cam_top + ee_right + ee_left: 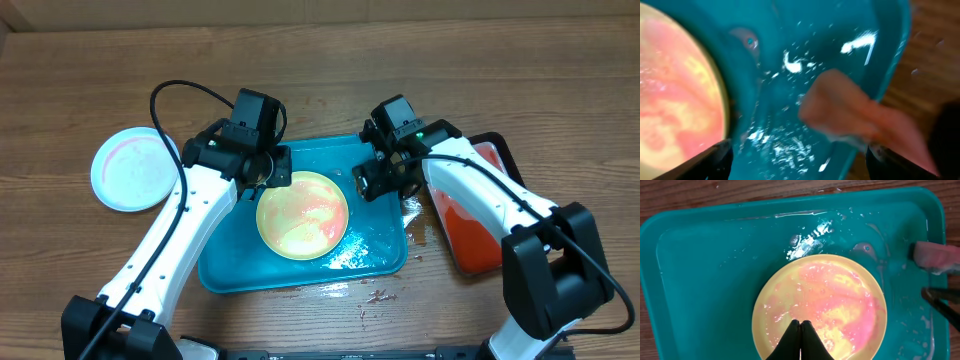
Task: Clean dirty plates on tray and stack at the side
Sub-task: 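Dip the sponge into the red basin with the right gripper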
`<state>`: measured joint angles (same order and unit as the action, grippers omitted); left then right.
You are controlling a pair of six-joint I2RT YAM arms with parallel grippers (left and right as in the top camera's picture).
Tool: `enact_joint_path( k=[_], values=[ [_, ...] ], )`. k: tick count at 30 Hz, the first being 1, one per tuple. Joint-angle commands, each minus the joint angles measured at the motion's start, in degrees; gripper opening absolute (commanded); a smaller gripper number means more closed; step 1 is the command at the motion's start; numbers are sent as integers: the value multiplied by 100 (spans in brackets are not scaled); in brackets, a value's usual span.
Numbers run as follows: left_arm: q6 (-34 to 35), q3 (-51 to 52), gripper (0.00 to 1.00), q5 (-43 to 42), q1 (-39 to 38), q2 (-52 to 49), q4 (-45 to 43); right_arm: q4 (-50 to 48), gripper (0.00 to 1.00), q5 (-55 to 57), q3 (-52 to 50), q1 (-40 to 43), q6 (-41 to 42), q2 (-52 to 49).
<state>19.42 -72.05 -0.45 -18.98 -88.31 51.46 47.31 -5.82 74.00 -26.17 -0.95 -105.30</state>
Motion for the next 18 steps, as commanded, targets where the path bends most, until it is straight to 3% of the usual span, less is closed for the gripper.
enact_joint_path(
  k=[1,7,18],
  values=[
    [72,-122,5,-129,22,-17,-11,-179,87,485,109,31,-616,28],
    [74,-122,4,-129,22,-17,-2,-236,87,428,103,31,-1386,-35],
    [74,-122,5,-127,22,-17,61,-210,88,424,94,74,-1432,-197]
  ],
)
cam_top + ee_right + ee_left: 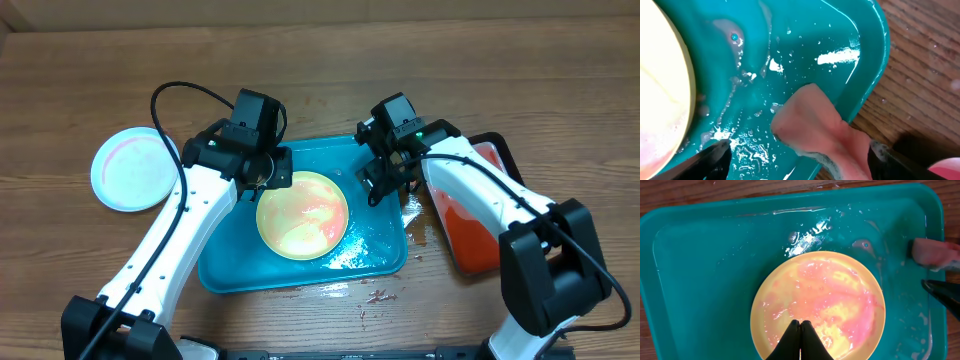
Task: Clean dirty plates on tray and stack at the side
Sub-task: 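Dip the sponge into the red basin with the right gripper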
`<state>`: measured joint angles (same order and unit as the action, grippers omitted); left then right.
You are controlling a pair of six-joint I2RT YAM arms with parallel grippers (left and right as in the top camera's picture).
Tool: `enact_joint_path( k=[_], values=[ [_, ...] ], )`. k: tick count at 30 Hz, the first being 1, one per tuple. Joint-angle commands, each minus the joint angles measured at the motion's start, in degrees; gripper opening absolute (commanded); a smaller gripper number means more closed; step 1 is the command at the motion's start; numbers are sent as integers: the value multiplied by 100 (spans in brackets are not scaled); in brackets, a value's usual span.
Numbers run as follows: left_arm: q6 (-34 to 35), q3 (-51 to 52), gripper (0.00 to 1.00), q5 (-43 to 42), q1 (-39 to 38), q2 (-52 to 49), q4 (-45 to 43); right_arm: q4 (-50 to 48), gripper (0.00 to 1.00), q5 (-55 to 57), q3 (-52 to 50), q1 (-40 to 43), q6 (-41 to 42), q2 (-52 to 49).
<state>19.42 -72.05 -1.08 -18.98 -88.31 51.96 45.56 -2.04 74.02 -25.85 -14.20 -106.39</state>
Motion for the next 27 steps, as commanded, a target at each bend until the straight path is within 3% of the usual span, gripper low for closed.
enact_joint_path(
  k=[1,7,15,17,23,24,27],
  values=[
    [74,-122,4,-63,22,-17,13,-48,88,44,92,42,-107,-118],
    [74,-122,4,-66,22,-17,52,-122,87,31,92,46,-83,-476],
    [76,-122,4,-66,22,-17,52,-245,61,61,94,46,-9,-540],
    [76,-122,5,-66,22,-17,52,-308,61,149,94,46,136,-540],
    [79,-122,4,-92,22,-17,52,-407,37,160,94,46,221,-540],
    [79,-122,4,-92,22,-17,52,-431,28,160,94,46,223,-540],
    [81,-122,4,-94,22,-17,50,-468,19,162,96,46,223,-540]
  ],
)
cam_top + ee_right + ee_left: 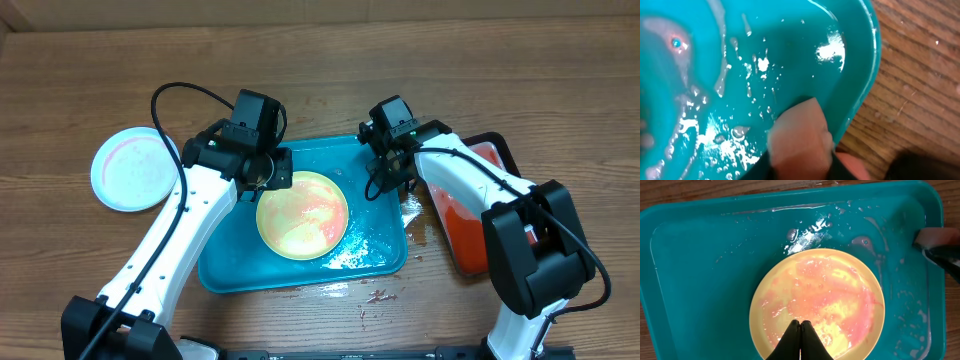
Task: Clean dirty plates on tray and stack at the side
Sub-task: 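Dip the sponge into the red basin with the right gripper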
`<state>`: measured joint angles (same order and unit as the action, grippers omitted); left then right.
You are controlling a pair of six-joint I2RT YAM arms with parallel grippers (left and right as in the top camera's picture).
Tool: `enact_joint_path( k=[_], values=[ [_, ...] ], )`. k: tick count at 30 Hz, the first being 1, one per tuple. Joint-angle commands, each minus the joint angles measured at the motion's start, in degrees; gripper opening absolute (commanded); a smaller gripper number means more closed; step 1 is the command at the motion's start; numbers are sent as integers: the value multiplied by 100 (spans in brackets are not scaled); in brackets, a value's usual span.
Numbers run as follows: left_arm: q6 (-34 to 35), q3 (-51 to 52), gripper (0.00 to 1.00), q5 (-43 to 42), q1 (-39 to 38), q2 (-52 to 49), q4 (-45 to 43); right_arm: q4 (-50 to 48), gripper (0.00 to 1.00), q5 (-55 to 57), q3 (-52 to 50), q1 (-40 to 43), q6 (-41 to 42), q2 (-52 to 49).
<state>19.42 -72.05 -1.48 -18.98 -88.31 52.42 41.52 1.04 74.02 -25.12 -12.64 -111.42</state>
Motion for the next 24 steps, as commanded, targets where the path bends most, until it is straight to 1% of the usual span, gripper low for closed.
enact_joint_path(
  k=[1,3,11,20,21,24],
  values=[
    [81,-122,4,-57,22,-17,7,-79,17,-149,96,-26,72,-37],
    [81,-122,5,-55,22,-17,4,-90,14,-90,107,-26,107,-35],
    [81,-122,5,-111,22,-17,-33,-37,13,199,345,-26,264,57],
    [98,-122,4,-111,22,-17,-42,745,15,210,1388,-26,262,203],
    [98,-122,5,-111,22,-17,-39,850,15,278,1475,-26,293,203],
    [96,-122,4,-111,22,-17,-42,1248,14,1309,1711,-26,957,203]
  ],
)
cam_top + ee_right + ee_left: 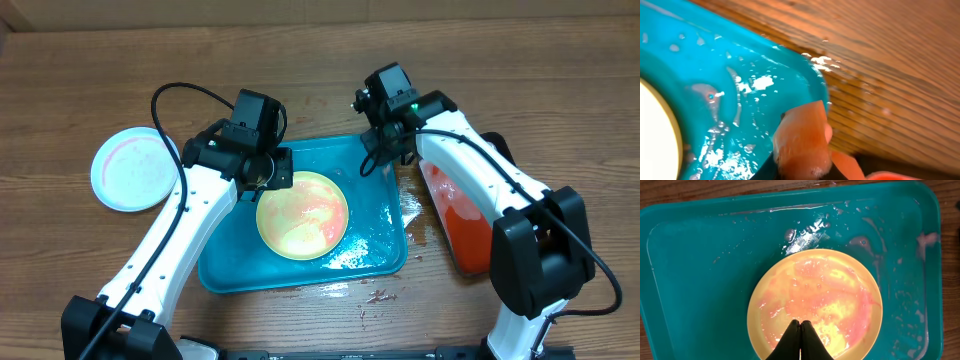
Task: Clean dirty plates on tray and stack at the side
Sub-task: 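Dip the sponge into the red basin with the right gripper, then release the sponge in the basin and lift the right gripper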
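Observation:
A yellow plate [302, 215] smeared with pink lies in the wet teal tray [215, 275]. My left gripper [800, 326] is shut with nothing in it, and its tips sit over the plate's [815, 305] near rim; whether they touch it I cannot tell. My right gripper [801, 167] is shut on a pink sponge [802, 135]. It holds the sponge up over the far right corner of the tray [715, 60]. From above, the right gripper [375, 160] is at that corner.
A white plate [133, 168] with a pink rim sits on the table left of the tray. A black container of red liquid [465, 225] stands right of the tray. Water and crumbs [380, 295] lie by the tray's front edge.
My right gripper, shut on the sponge, has risen from the tray's right side and now sits higher, at the far right corner. The left gripper and the yellow plate have not moved.
The right gripper first stood open around the sponge lying at the tray's right edge, and it stayed open a moment later. Then it was shut on the sponge, low in the tray. Now it holds the sponge raised. The left gripper stayed shut over the plate throughout.

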`<state>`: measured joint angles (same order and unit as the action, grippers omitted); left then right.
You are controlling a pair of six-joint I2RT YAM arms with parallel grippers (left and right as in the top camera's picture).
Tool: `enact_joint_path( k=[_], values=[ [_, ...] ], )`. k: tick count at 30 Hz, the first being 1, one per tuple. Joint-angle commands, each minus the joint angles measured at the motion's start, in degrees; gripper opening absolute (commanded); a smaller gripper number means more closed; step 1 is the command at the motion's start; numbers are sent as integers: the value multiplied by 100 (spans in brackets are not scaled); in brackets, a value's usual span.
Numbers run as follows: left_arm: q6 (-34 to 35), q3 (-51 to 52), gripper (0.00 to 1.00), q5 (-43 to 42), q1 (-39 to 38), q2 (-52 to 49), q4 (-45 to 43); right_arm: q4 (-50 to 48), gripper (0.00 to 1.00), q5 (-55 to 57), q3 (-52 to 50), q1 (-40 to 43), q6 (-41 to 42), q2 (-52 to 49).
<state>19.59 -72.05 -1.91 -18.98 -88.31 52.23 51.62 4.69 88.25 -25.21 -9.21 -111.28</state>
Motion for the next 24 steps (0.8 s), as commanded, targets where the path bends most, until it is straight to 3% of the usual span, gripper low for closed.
enact_joint_path(
  k=[1,6,13,21,24],
  values=[
    [79,-122,5,-68,22,-17,-22,391,14,1226,337,-13,811,190],
    [76,-122,4,-66,22,-17,-22,1519,13,1961,450,116,2135,199],
    [79,-122,4,-63,22,-17,-31,2846,12,1786,372,730,3919,199],
    [79,-122,4,-68,22,-17,-11,2579,13,918,-452,1674,3950,199],
    [79,-122,4,-68,22,-17,-20,2350,27,909,-804,1891,3952,199]
  ],
)
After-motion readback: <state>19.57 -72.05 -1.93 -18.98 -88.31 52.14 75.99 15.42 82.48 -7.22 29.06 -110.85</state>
